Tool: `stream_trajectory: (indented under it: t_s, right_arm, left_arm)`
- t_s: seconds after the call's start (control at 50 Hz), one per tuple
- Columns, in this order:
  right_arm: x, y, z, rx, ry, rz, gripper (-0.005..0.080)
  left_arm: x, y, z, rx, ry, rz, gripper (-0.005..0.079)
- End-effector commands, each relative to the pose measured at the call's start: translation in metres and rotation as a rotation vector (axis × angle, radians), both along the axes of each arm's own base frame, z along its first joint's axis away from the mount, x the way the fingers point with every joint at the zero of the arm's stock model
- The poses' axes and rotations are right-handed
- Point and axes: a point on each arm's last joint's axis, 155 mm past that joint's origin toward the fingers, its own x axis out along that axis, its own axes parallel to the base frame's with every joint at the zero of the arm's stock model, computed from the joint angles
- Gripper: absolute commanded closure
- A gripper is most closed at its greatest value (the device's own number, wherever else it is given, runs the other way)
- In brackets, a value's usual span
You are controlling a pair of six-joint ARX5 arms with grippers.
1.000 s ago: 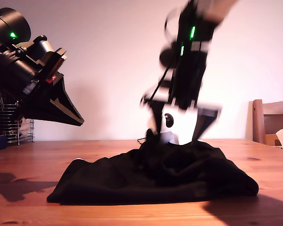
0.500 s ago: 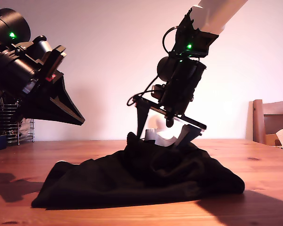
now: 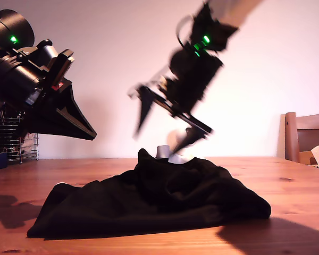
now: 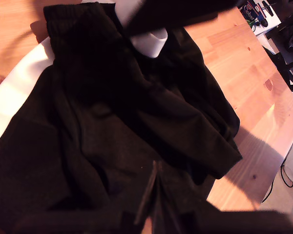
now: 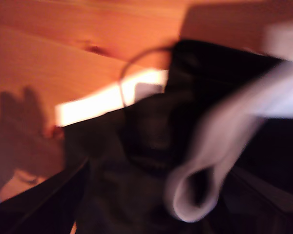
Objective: Fold the shorts in front of you. After folding it, place it to the left side.
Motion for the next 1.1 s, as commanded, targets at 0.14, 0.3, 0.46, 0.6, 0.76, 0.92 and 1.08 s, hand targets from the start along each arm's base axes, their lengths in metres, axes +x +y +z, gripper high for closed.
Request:
stream_trajectory:
  t_s: [0.14, 0.3, 0.46, 0.6, 0.76, 0.92, 1.08]
  right_arm:
    - [-0.010, 0.006, -0.006, -0.078, -0.055, 0.066, 0.0001]
    - [-0.007, -0.003, -0.012, -0.145, -0.087, 0.067, 0.0001]
    - [0.001, -0.023, -0.019, -0.258, -0.140, 0.074, 0.0001]
    - [0.001, -0.023, -0.020, -0.261, -0.140, 0.078, 0.0001]
    - [-0.006, -0.018, -0.029, -0.264, -0.112, 0.096, 0.0002]
    - [-0.011, -0.012, -0.033, -0.266, -0.107, 0.110, 0.0118]
    - [-0.011, -0.011, -0.033, -0.265, -0.106, 0.106, 0.0431]
  left_arm:
    - [-0.002, 0.000, -0.007, 0.007, 0.031, 0.001, 0.0763]
    - [-0.004, 0.001, -0.008, 0.011, 0.046, 0.001, 0.0763]
    - [-0.004, 0.001, -0.009, 0.011, 0.047, 0.000, 0.0763]
    - [-0.004, 0.001, -0.008, 0.011, 0.046, 0.000, 0.0763]
    - [-0.004, 0.001, -0.008, 0.010, 0.043, 0.001, 0.0763]
    - [-0.004, 0.001, -0.008, 0.009, 0.041, 0.000, 0.0763]
    - [-0.003, 0.001, -0.008, 0.009, 0.041, 0.000, 0.0763]
